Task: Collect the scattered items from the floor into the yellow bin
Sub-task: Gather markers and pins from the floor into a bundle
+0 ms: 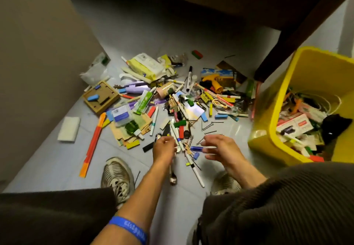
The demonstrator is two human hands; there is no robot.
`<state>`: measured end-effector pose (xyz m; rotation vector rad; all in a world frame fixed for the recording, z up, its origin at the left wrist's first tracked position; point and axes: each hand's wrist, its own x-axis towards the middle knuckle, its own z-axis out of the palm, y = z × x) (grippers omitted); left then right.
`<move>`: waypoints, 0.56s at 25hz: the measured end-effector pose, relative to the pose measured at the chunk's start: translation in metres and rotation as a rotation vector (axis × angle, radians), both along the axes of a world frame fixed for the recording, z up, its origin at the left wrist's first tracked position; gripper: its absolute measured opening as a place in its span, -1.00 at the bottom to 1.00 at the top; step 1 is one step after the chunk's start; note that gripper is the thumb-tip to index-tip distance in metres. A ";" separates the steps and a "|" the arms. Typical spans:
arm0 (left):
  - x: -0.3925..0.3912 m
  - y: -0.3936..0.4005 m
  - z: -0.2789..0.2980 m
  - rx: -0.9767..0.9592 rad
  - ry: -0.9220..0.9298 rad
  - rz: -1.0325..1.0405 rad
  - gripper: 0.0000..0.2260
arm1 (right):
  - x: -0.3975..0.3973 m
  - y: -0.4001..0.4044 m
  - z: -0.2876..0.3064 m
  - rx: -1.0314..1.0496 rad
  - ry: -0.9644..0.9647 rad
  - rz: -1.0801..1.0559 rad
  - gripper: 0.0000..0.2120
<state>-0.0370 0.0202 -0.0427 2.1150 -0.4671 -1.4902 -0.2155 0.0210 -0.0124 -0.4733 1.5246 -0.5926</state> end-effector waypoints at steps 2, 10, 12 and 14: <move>0.023 0.019 -0.034 0.104 -0.256 -0.168 -0.92 | 0.018 0.010 -0.040 -0.062 0.305 0.362 -0.96; 0.030 0.035 -0.083 0.029 -0.353 -0.436 -0.84 | 0.044 0.041 -0.113 -0.226 0.774 1.036 -0.91; 0.045 0.039 -0.077 0.003 -0.445 -0.417 -0.89 | 0.048 0.040 -0.115 -0.226 0.739 0.965 -0.90; 0.067 0.051 -0.070 0.029 -0.647 -0.494 -0.86 | 0.049 0.039 -0.116 -0.272 0.727 0.929 -0.87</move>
